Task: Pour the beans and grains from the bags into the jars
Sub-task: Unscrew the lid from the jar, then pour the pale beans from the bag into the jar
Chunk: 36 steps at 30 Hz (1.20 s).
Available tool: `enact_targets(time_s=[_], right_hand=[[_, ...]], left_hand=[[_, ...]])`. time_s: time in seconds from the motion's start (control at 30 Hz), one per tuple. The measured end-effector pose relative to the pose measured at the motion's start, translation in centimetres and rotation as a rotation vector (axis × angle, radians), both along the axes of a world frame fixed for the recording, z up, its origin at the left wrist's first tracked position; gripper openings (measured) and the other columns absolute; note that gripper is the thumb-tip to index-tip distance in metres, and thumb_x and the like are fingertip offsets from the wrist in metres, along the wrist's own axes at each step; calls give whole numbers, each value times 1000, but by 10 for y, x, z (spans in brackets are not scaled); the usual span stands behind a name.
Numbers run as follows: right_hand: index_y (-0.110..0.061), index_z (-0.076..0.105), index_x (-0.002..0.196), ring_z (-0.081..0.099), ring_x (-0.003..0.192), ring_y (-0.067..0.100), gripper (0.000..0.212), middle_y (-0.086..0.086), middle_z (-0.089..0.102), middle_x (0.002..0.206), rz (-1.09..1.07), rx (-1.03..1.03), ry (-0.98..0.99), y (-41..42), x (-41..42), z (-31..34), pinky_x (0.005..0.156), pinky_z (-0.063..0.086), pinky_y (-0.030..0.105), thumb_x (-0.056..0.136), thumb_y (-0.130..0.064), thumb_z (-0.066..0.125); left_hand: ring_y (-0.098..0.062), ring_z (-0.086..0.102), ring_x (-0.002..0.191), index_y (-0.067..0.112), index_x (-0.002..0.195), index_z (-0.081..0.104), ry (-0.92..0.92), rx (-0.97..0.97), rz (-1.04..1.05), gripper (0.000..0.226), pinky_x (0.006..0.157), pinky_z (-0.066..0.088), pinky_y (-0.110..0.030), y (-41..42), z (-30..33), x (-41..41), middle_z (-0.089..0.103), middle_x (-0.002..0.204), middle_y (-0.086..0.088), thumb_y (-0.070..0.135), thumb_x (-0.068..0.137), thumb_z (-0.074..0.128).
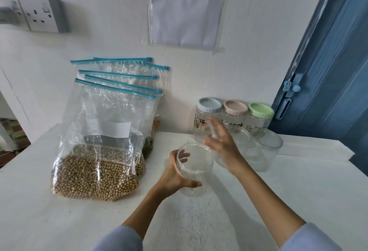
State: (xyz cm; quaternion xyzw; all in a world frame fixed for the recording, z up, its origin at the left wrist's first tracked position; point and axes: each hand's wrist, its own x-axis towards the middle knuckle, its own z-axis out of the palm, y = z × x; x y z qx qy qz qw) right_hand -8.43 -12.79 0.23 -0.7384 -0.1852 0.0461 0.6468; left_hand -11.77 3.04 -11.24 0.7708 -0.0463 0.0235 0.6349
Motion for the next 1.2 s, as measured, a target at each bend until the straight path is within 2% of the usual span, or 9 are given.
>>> enact_targets(time_s=[0.1,0.33,0.53,0.67,0.73,0.87,0.97,1.1,1.2], right_hand=[[-34,49,127,52,95,23,68,1,53,135,-145,309,98,-26,-3,-6,71,41,33,62,-14,54],[-7,42,131,63,104,40,48,20,57,127,-142,626,506,-77,-13,-41,77,55,49,89,11,30],[1,38,124,71,64,31,40,22,62,97,-293,307,542,-88,-21,-82,58,59,32,89,20,41],[-1,53,121,60,74,15,38,3,60,86,-379,-248,274,-96,-20,-102,60,42,8,85,9,58],[-5,55,123,56,84,13,40,5,63,96,-362,-426,162,-102,-20,-110,70,36,10,85,0,63],[-7,52,131,57,96,16,50,15,58,118,-352,-453,90,-111,-19,-123,84,35,12,84,-7,69],[-9,52,132,45,119,23,52,13,57,123,-365,-587,6,-114,-18,-129,97,36,25,84,-15,71],[-11,57,125,37,123,25,38,4,53,129,-270,-885,-181,-116,-20,-125,94,34,29,89,-19,64],[-9,61,118,41,119,27,32,5,55,125,-270,-863,-302,-113,-16,-110,94,39,33,86,-12,65]], left_hand=[[-10,45,123,30,130,24,8,9,15,114,99,44,-25,-2,-1,0,44,132,7,45,39,90],[-10,45,123,28,131,25,13,-26,96,114,85,46,-12,-11,-1,-3,44,132,5,43,38,90],[-12,46,121,27,130,25,-10,-47,155,118,85,46,-13,-28,4,-13,43,132,3,46,34,89],[-13,46,121,26,131,25,-26,-39,229,124,101,45,-33,-43,4,-23,44,131,2,53,29,89],[-13,46,121,27,132,25,-29,-25,252,125,103,43,-34,-51,4,-28,44,131,3,57,29,88],[-12,44,123,27,135,24,-36,-2,291,132,101,40,-27,-62,5,-40,42,133,6,71,26,83],[-11,40,126,24,141,21,-38,26,325,139,100,36,-23,-68,5,-46,40,141,2,75,27,81],[-15,32,133,27,145,11,-5,139,318,141,105,31,-27,-70,7,-52,30,149,-5,78,30,76],[-21,23,139,23,147,3,52,275,251,150,113,28,-35,-61,13,-59,19,153,-6,85,27,71]])
